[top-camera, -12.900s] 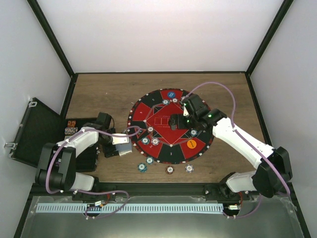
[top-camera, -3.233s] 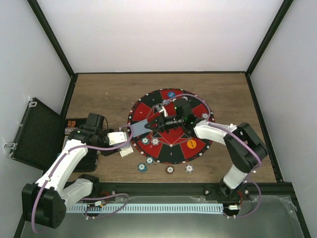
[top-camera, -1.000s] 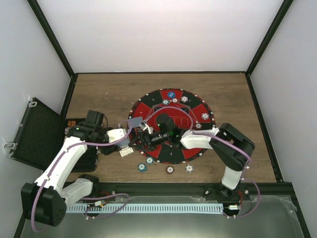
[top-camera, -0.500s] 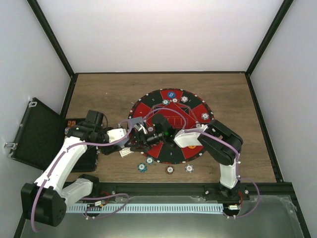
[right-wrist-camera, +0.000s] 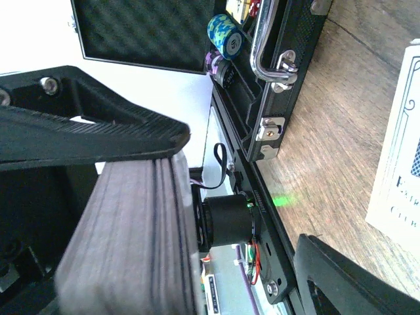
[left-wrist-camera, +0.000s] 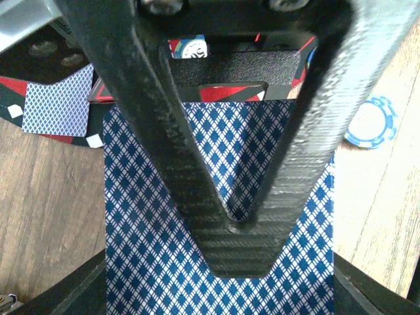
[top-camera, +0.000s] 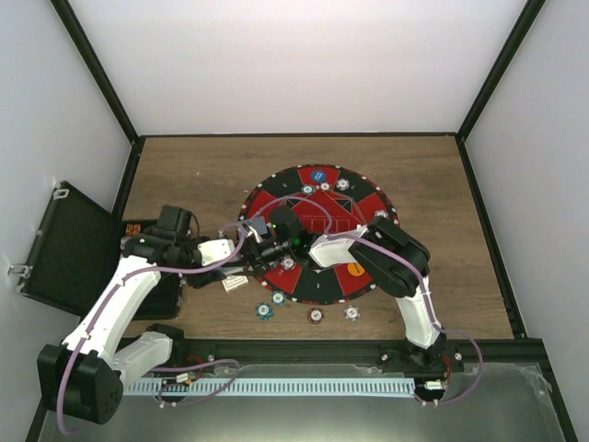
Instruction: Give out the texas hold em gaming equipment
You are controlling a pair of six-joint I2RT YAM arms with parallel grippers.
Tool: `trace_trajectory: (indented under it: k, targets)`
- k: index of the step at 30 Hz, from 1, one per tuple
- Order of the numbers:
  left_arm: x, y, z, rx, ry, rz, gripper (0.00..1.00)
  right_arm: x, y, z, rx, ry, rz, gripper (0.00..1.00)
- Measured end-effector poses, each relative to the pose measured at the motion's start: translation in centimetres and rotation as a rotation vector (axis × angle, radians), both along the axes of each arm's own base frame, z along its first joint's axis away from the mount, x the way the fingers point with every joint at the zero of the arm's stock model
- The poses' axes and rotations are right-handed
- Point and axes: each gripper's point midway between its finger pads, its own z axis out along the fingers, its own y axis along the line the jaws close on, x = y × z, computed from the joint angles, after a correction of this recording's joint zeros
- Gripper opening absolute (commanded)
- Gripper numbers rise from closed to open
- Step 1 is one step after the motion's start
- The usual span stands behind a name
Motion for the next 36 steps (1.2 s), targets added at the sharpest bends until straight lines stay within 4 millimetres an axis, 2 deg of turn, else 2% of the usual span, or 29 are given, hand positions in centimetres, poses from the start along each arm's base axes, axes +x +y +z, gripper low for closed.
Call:
trace_trajectory:
  k: [5,10,23,30,36]
  targets:
    - [-0.2,0.2,0.0,0.007,-0.001,0.002,0.24,0.1,0.5,-0.4,0.003,0.011,0.019,0.62]
    - [-0.2,0.3,0.0,0.014,0.000,0.002,0.24,0.5,0.3,-0.3,0.016,0.011,0.025,0.60]
    - [-0.2,0.1,0.1,0.006,-0.002,-0.006,0.24,2.4,-2.4,-0.1,0.016,-0.018,-0.018,0.53]
    - [-0.3,0.1,0.0,0.008,0.003,-0.006,0.25,2.5,-2.9,-0.1,0.007,-0.013,-0.027,0.61]
    - [-0.3,0.1,0.2,0.007,-0.001,-0.005,0.24,2.5,-1.6,0.3,0.010,-0.015,-0.009,0.62]
